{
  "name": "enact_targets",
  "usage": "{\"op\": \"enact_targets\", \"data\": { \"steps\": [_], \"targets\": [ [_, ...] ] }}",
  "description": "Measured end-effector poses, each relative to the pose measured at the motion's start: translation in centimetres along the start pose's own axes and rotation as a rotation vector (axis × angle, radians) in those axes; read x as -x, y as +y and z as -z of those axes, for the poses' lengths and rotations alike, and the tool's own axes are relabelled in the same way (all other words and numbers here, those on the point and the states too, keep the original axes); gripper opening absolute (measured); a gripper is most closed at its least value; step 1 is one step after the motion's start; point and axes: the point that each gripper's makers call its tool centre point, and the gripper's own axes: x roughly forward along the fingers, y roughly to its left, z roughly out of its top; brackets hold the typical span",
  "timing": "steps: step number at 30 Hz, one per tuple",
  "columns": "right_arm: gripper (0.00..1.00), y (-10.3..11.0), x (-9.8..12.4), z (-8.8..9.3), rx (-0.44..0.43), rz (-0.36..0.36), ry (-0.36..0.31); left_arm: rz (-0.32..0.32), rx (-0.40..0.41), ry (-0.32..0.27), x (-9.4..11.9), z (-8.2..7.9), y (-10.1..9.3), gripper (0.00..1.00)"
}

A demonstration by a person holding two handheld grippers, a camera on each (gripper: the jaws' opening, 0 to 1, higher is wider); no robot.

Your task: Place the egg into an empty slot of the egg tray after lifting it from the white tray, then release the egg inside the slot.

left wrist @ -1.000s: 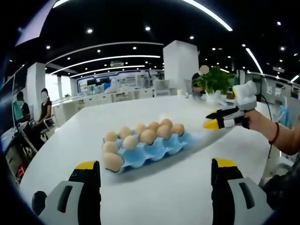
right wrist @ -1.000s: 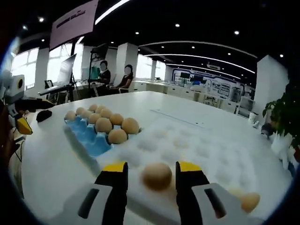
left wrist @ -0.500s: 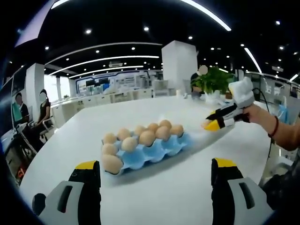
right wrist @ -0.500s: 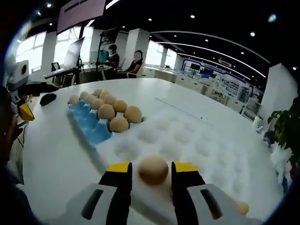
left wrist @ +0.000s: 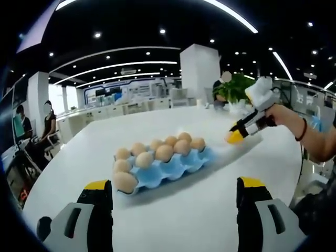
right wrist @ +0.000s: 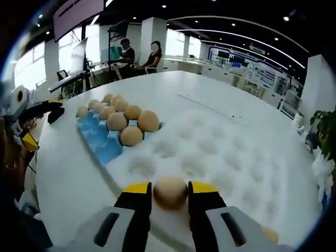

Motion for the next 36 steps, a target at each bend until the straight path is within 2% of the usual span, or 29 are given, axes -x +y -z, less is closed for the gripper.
{"op": "enact_targets", "data": {
  "steps": [9, 17, 26, 30, 36],
  "targets": [
    [0.27, 0.0, 0.3, 0.1, -0.009, -0.002, 0.015, -0.01, 0.002, 0.012, 0.1, 0.3, 0.1, 1.0],
    [0.27, -0.2, 1.2, -0.4, -0.05, -0.008, -0.057, -0.002, 0.005, 0.016, -0.3, 0.3, -0.1, 1.0],
    [0.27, -0.1, 1.9, -1.0, -0.047, 0.0, -0.085, 0.002, -0.003, 0.015, -0.3, 0.1, -0.4, 1.0],
    [0.27, 0.0, 2.5, -2.2, -0.069, 0.001, -0.166, 0.0, 0.0, 0.011, -0.2, 0.0, -0.3, 1.0],
    [0.27, 0.8, 2.7, -2.7, -0.078, -0.018, -0.226, 0.0, 0.0, 0.009, -0.1, 0.1, -0.3, 1.0]
  ]
}}
